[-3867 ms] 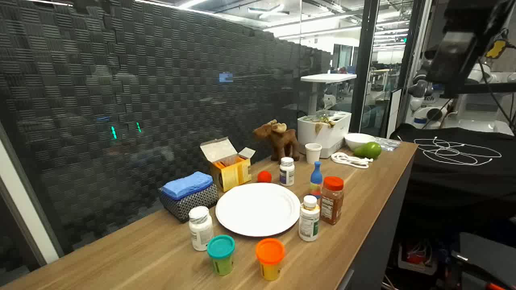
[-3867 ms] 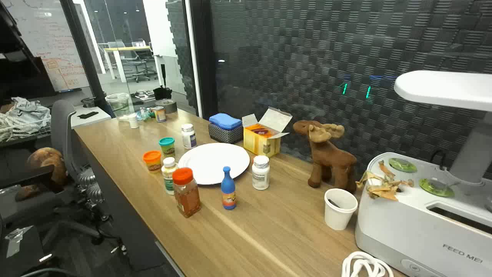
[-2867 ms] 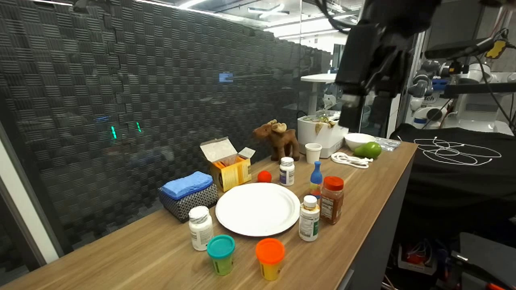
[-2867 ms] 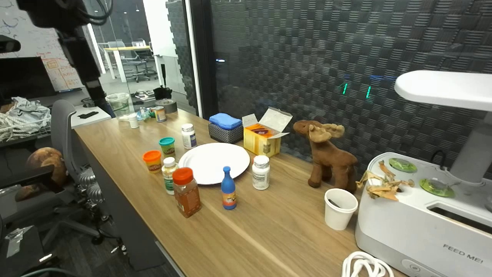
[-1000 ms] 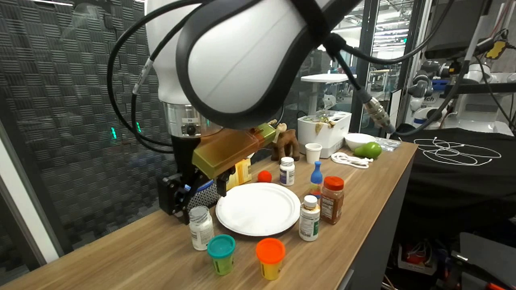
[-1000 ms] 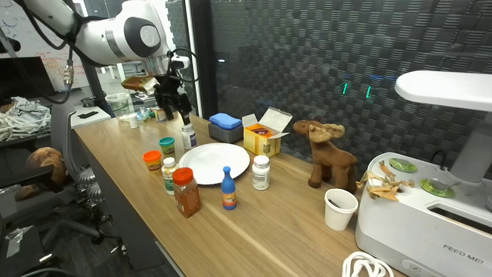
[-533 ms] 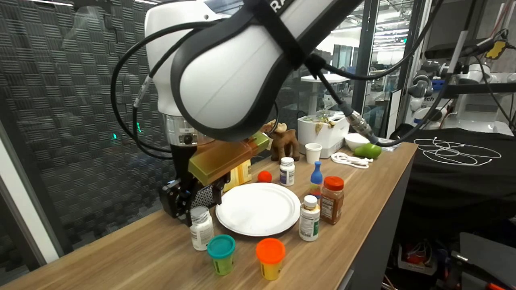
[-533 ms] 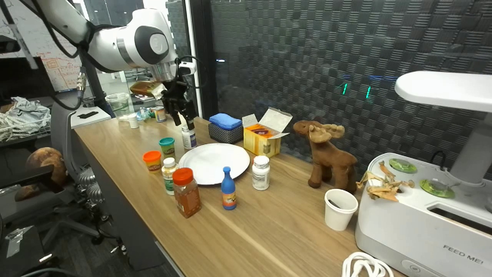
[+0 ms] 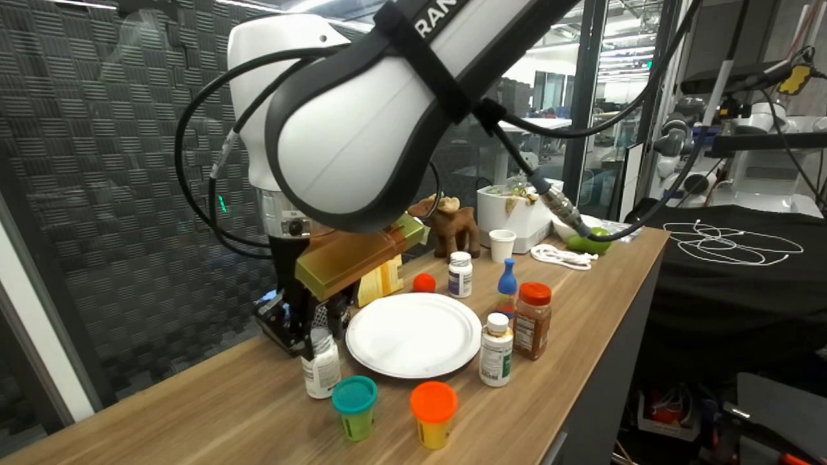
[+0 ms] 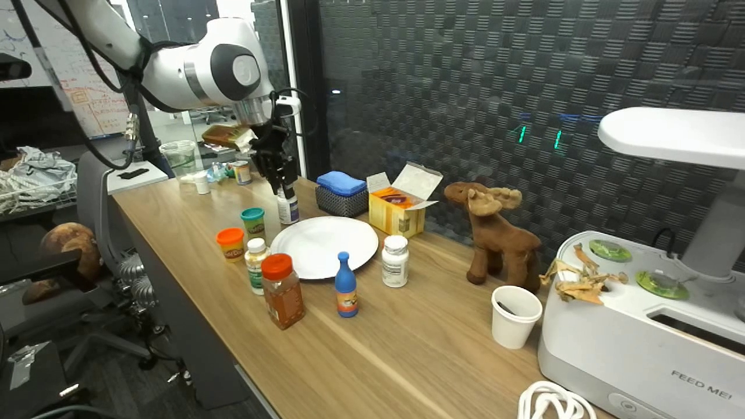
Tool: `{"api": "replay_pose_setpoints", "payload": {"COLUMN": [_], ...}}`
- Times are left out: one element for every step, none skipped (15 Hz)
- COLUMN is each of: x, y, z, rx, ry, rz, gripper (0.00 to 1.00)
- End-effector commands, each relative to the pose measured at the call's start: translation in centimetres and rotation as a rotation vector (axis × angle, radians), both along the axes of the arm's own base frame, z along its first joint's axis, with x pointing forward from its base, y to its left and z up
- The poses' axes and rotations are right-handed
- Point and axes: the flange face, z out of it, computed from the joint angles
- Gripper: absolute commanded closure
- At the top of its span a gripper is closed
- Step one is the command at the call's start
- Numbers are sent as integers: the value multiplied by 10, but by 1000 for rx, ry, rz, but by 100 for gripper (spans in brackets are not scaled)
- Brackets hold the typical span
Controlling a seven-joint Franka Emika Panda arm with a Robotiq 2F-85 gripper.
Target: Put all the containers and the orange plushie that are around the white plate on the white plate
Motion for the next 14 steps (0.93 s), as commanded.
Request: {"api": "replay_pose_setpoints", "payload": {"x": [10, 12, 14, 16, 17, 18, 17, 17, 16, 16, 16, 18, 20, 22], "y": [0, -3, -9, -16, -27, -36, -50, -61, -72, -82, -93, -101, -110, -116], "z": [32, 43, 56, 68, 78, 86, 90, 94, 94, 93, 89, 85, 79, 74], "rx": [33, 30, 22, 20, 6, -3, -18, -27, -34, -40, -43, -46, -51, -52], "ry": [-18, -34, -50, -62, -74, -77, -73, -64, -48, -36, -22, -13, -7, -6], "rz": [-10, -22, -35, -49, -66, -79, -98, -115, -136, -152, -167, -181, -194, -202], "gripper": [81, 81, 81, 81, 81, 81, 81, 81, 81, 81, 81, 81, 81, 81]}}
